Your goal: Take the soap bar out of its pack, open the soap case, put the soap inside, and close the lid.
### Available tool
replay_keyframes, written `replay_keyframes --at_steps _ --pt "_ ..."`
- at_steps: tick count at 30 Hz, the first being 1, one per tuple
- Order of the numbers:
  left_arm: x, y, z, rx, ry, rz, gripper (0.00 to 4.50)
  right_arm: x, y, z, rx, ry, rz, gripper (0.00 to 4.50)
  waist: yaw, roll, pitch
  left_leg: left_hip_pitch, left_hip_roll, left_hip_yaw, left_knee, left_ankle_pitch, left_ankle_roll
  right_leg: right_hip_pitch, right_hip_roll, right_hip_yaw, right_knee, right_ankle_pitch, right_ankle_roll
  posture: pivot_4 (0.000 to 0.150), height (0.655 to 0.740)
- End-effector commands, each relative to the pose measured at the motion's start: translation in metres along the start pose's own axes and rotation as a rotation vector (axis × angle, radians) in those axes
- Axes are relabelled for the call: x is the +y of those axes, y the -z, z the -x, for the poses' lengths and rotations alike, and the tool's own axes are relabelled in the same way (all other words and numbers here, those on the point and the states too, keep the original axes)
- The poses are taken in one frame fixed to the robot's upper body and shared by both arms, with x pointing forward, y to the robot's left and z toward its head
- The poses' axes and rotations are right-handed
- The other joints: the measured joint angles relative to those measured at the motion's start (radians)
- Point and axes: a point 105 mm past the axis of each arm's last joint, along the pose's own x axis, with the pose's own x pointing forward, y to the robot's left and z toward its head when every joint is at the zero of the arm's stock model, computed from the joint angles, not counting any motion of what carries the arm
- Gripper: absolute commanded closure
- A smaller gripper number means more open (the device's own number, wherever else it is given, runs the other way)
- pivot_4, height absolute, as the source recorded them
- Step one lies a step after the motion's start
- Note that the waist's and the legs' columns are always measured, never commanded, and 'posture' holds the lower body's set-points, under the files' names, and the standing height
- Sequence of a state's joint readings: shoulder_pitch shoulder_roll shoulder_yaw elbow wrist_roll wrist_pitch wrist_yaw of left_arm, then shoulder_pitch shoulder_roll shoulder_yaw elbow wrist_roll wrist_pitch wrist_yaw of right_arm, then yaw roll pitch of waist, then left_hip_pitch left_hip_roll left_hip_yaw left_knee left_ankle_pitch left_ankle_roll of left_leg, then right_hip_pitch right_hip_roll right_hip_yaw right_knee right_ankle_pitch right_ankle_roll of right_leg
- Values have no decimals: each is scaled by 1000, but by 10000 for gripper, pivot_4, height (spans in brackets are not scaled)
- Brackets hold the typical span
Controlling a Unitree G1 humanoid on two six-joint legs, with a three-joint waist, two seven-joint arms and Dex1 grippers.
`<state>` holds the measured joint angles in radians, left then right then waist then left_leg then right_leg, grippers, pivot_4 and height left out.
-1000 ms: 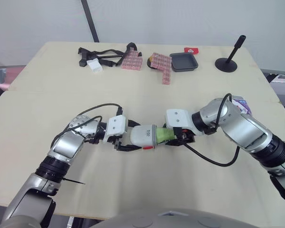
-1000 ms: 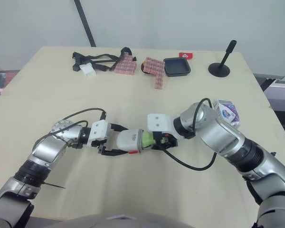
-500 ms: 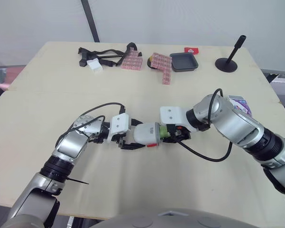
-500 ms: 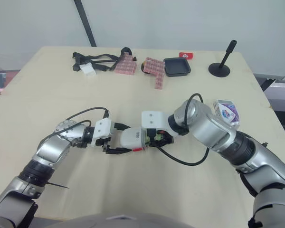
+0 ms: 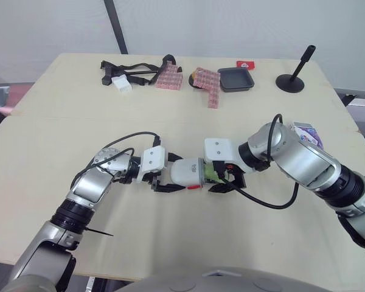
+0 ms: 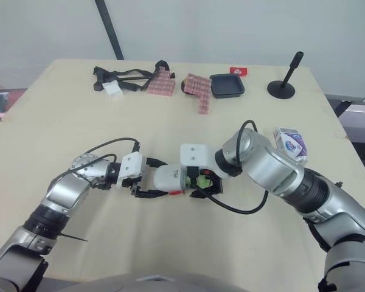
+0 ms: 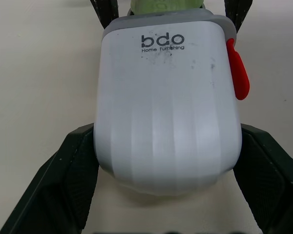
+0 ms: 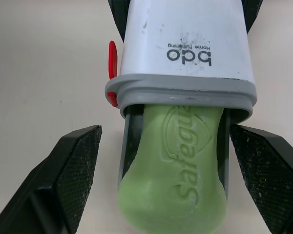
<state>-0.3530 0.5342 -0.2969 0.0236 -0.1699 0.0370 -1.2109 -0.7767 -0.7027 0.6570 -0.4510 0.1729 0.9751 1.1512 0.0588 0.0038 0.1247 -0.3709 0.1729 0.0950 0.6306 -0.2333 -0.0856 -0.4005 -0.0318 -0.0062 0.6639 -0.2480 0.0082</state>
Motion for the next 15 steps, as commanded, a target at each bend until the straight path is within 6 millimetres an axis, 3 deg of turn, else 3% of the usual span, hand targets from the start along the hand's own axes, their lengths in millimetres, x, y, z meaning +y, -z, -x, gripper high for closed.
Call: replay_keyframes --at_steps 1,15 --pt "5 -8 1 -10 -4 -47 8570 -3 -6 9 -29 30 31 149 0 0 0 0 0 0 0 0 0 0 0 0 0 0 0 1500 7374" --pt "5 -6 1 -3 2 -52 8570 -7 19 27 22 71 -51 149 8 0 0 0 0 0 0 0 0 0 0 0 0 0 0 1500 7374"
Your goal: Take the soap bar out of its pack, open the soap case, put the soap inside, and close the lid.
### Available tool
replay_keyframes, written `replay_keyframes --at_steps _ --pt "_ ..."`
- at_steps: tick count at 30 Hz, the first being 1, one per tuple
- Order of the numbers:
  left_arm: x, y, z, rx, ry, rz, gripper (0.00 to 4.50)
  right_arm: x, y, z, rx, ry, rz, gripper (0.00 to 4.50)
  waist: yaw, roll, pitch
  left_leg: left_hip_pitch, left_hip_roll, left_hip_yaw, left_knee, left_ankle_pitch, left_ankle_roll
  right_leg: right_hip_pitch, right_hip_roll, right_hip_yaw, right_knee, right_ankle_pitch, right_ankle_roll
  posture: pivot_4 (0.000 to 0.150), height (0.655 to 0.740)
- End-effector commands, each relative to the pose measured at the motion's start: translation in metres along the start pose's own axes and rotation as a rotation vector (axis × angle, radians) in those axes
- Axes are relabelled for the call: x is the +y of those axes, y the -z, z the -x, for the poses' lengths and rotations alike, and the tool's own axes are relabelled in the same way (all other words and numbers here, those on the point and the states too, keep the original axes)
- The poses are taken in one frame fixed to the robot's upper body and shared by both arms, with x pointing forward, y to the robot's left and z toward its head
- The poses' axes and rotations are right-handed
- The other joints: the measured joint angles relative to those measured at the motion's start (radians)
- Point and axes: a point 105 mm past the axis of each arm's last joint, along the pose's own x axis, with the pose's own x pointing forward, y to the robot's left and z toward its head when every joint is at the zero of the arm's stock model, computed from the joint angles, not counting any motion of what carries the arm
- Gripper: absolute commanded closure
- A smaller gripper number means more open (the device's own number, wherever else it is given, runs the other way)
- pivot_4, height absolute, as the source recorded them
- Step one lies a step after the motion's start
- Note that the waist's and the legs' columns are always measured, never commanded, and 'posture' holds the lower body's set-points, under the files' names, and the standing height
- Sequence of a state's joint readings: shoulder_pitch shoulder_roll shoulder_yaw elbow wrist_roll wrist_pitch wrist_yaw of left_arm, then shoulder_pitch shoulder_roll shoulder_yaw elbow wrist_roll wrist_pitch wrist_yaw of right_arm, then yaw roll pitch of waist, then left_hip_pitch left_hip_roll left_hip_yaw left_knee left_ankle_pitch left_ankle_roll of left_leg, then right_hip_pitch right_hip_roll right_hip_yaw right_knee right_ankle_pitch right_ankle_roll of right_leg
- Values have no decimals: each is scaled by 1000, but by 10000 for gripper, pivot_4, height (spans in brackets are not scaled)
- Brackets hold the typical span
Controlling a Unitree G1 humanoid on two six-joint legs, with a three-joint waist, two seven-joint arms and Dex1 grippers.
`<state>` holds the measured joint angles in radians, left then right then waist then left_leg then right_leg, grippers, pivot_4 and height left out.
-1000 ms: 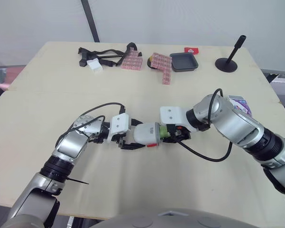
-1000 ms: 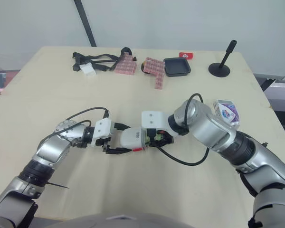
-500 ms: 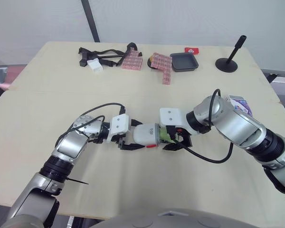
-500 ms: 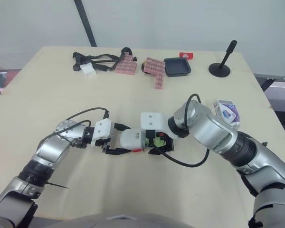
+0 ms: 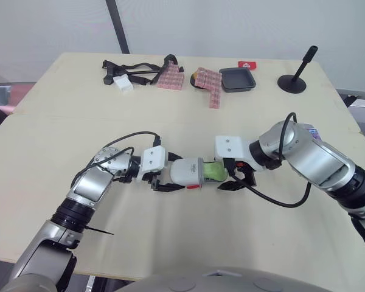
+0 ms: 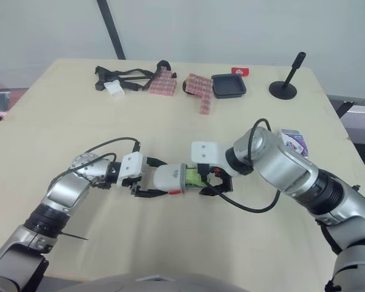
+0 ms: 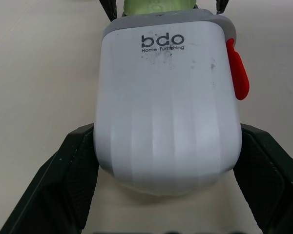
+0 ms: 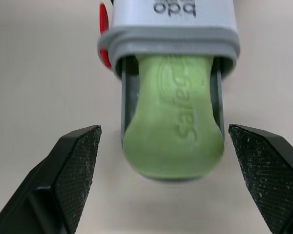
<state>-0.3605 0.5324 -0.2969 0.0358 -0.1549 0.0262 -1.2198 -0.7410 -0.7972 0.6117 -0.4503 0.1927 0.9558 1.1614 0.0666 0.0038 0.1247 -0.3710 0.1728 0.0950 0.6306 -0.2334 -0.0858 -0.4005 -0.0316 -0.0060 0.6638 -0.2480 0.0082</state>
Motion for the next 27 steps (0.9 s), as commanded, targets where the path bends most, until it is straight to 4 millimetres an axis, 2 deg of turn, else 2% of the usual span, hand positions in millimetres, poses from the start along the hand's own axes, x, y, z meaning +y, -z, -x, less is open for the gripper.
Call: replay_keyframes --at_steps 1,9,13,14,15,17,18,23,27 --pt "4 -7 1 -15 -4 -41 8570 -5 0 13 -11 43 -7 149 1 0 0 0 0 0 0 0 0 0 0 0 0 0 0 1500 7374" --pt "4 -6 2 -13 -4 -43 8570 -14 26 28 51 98 -87 149 6 0 0 0 0 0 0 0 0 0 0 0 0 0 0 1500 7374" --pt "4 -6 2 -13 -5 -45 8570 -13 33 27 55 95 -101 11361 6 0 0 0 0 0 0 0 0 0 0 0 0 0 0 1500 7374" --pt "4 -6 2 -13 -5 -45 8570 -12 34 26 56 90 -101 15497 6 0 0 0 0 0 0 0 0 0 0 0 0 0 0 1500 7374" --pt "3 -6 3 -12 -4 -45 8570 -11 34 25 55 87 -101 17297 6 0 0 0 1 0 0 0 0 0 0 0 0 0 0 1500 7374" --pt "3 -6 4 -11 -3 -46 8570 -10 35 22 52 83 -95 24097 7 0 0 0 1 0 0 0 0 0 0 0 0 0 0 1500 7374" --pt "3 -6 5 -10 -3 -47 8570 -10 35 21 51 83 -90 28895 7 0 0 0 1 0 0 0 0 0 0 0 0 0 0 1500 7374" --pt "3 -6 5 -11 -5 -49 8570 -9 24 12 10 71 -44 44703 5 0 0 0 1 0 0 0 0 0 0 0 0 0 0 1500 7374" --pt "4 -7 4 -13 -8 -50 8570 -6 14 8 -19 55 -23 44703 8 0 0 0 1 0 0 0 0 0 0 0 0 0 0 1500 7374"
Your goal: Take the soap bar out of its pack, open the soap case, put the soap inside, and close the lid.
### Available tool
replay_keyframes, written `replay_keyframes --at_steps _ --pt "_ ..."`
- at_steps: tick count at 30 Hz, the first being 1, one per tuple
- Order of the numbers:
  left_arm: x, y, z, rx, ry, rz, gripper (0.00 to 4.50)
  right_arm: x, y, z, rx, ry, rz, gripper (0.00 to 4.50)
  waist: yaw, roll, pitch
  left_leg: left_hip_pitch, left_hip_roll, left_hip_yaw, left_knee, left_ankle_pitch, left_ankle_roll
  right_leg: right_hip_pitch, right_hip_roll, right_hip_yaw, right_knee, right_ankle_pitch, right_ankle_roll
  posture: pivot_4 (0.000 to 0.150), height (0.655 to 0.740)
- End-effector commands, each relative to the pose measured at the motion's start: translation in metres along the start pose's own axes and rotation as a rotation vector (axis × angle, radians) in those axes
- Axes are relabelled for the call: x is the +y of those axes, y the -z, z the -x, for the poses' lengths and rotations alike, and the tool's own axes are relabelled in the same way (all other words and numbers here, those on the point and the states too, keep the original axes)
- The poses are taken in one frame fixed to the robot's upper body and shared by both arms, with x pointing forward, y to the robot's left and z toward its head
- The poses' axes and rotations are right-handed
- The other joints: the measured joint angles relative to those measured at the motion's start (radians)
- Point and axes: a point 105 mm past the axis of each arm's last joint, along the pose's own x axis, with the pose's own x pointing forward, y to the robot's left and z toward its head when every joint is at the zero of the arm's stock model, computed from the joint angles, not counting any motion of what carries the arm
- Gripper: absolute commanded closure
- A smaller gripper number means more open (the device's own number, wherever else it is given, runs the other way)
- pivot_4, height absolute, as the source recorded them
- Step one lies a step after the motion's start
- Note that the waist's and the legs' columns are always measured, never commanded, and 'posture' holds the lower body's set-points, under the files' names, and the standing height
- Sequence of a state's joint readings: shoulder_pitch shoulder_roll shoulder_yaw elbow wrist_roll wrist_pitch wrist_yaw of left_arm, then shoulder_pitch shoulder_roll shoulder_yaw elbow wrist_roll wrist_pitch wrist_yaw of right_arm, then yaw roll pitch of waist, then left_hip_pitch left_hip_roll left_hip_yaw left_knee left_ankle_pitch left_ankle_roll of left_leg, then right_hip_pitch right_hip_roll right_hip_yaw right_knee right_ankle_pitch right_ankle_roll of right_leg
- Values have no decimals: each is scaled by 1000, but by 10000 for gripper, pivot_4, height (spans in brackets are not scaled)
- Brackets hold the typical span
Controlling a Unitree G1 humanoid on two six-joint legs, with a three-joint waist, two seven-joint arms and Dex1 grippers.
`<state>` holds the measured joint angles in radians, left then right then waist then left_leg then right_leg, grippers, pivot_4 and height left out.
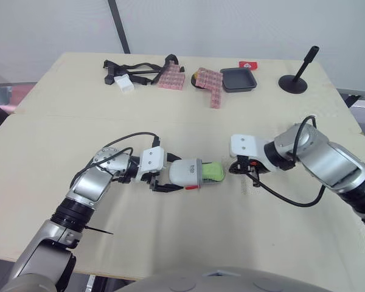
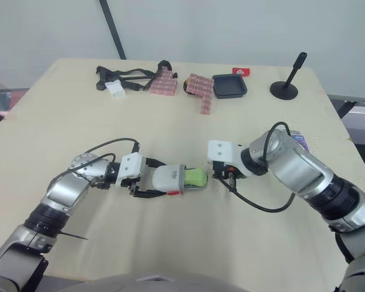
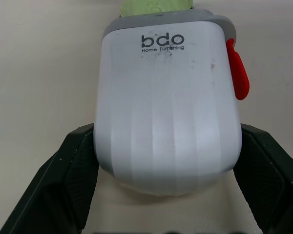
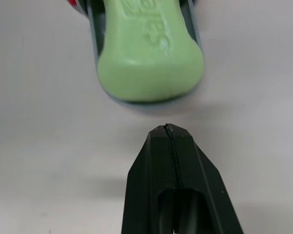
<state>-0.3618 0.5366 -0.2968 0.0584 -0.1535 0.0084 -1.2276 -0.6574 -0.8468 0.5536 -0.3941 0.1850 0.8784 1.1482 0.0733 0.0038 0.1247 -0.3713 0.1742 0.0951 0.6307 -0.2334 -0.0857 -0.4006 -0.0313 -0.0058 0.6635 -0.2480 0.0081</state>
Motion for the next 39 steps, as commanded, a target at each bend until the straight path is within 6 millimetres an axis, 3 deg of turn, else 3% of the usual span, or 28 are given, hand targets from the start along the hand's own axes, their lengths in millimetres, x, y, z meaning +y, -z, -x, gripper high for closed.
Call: replay_keyframes --at_steps 1,20,39 --pt "4 -11 3 -19 -13 -53 8570 3 -13 2 -32 0 44 44703 1 0 0 0 0 0 0 0 0 0 0 0 0 0 0 1500 7374" --pt "4 -15 -1 -33 -12 -59 8570 7 -36 -10 -88 -15 113 44703 1 0 0 0 0 0 0 0 0 0 0 0 0 0 0 1500 7374" --pt "5 -21 -6 -50 0 -80 8570 5 -37 -12 -101 -3 127 44703 1 0 0 0 0 0 0 0 0 0 0 0 0 0 0 1500 7374"
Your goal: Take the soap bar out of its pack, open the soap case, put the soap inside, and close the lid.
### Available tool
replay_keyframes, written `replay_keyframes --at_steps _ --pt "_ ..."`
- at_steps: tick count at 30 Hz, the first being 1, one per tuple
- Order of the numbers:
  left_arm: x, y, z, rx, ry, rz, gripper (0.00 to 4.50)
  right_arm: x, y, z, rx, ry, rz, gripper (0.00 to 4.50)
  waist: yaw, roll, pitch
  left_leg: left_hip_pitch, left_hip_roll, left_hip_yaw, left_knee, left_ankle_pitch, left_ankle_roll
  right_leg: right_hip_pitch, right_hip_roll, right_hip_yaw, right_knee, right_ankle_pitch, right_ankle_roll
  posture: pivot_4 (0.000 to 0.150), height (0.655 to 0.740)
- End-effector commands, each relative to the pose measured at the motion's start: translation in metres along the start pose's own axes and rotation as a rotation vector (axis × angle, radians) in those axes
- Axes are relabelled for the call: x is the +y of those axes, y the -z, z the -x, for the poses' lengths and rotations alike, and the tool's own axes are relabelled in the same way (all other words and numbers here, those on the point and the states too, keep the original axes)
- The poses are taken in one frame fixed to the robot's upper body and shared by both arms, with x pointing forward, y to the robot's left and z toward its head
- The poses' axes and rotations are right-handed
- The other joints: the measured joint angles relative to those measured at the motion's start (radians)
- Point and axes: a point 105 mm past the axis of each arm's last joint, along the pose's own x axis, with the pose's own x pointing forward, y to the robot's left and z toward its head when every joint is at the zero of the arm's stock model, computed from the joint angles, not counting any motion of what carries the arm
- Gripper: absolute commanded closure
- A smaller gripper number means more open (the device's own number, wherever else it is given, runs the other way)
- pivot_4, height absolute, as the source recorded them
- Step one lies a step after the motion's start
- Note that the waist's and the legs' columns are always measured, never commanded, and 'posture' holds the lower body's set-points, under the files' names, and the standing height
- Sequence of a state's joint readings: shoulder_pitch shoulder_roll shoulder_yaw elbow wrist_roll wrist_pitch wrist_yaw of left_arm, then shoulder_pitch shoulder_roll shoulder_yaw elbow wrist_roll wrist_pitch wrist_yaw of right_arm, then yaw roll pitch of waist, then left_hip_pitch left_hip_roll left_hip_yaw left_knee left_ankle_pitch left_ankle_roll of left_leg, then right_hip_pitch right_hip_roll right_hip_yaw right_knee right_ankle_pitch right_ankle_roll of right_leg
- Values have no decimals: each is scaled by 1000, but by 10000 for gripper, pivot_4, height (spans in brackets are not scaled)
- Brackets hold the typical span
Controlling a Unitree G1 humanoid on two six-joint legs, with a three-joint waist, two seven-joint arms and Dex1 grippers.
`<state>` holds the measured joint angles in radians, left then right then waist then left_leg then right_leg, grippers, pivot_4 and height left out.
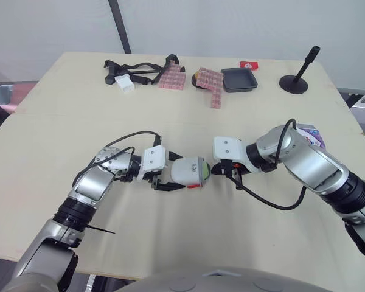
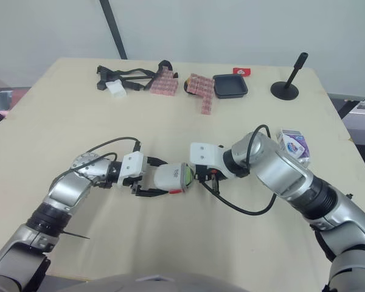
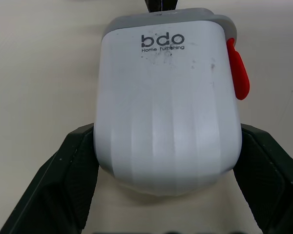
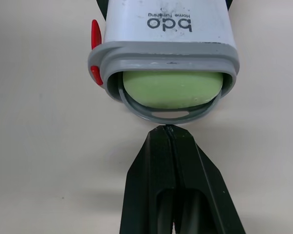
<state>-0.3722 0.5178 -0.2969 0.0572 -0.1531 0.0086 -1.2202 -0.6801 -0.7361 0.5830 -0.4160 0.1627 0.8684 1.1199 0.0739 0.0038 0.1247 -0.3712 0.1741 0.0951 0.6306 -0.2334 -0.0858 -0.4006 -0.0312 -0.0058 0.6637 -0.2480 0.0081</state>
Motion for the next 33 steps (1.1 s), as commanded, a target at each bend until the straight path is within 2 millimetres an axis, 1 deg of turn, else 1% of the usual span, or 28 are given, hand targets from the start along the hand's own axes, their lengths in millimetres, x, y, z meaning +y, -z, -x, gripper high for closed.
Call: replay_keyframes --at_steps 1,7,11,15,18,19,21,24,25,27,28,29,31,33 --pt "3 -16 -2 -29 8 -71 8570 -2 -7 4 -17 18 42 44703 0 0 0 0 0 0 0 0 0 0 0 0 0 0 0 1500 7374" --pt "3 -10 3 -4 16 -91 8570 -4 10 16 11 59 4 44703 3 0 0 0 0 0 0 0 0 0 0 0 0 0 0 1500 7374" --pt "7 -5 10 26 10 -112 8570 -3 23 31 -8 103 -45 44703 5 0 0 -1 0 0 0 0 0 0 0 0 -1 0 0 1500 7374" --pt "10 -7 7 14 -7 -136 8570 0 22 40 -104 118 -154 44703 1 0 0 0 0 0 0 0 0 0 0 0 -1 0 0 1500 7374" --pt "11 -9 5 3 -7 -144 8570 7 24 44 -200 96 -311 44703 4 0 0 0 0 0 0 0 0 0 0 0 -1 0 0 1500 7374" --pt "10 -10 4 -1 -6 -147 8570 13 25 45 -251 74 -401 38674 5 0 0 -1 0 0 0 0 0 0 0 0 -1 0 0 1500 7374" --pt "9 -11 3 -7 -5 -152 8570 24 31 45 -318 36 -568 33308 8 0 0 -1 0 0 0 0 0 0 0 0 -1 0 0 1500 7374" --pt "8 -13 1 -14 -2 -168 8570 37 46 44 -371 9 -800 22799 9 0 0 -1 1 0 0 0 0 1 0 0 -2 0 0 1500 7374" --pt "8 -14 0 -16 -1 -172 8570 41 49 44 -369 -2 -845 19790 9 1 0 -1 0 0 0 0 0 0 0 0 -2 0 0 1500 7374" --pt "8 -14 0 -17 0 -176 8570 44 51 45 -363 -10 -881 13772 6 1 0 -1 0 0 0 0 0 1 0 0 -2 0 0 1500 7374" --pt "8 -14 0 -17 0 -176 8570 45 50 45 -364 -9 -887 9831 3 1 0 -1 1 0 0 0 0 1 0 0 -2 0 0 1500 7374" --pt "6 -16 -1 -24 7 -186 8570 47 51 46 -410 -40 -976 6578 2 1 -1 0 1 0 0 0 0 1 0 0 -2 0 0 1500 7374" --pt "4 -19 -3 -33 16 -198 8570 51 52 46 -490 -92 -1097 201 2 1 -1 2 1 0 -1 1 -1 1 0 0 -1 0 -1 1500 7374" --pt "3 -21 -4 -41 19 -203 8570 50 52 46 -551 -108 -1151 201 6 2 -1 2 2 0 -2 1 -1 1 0 0 -1 0 -1 1500 7374"
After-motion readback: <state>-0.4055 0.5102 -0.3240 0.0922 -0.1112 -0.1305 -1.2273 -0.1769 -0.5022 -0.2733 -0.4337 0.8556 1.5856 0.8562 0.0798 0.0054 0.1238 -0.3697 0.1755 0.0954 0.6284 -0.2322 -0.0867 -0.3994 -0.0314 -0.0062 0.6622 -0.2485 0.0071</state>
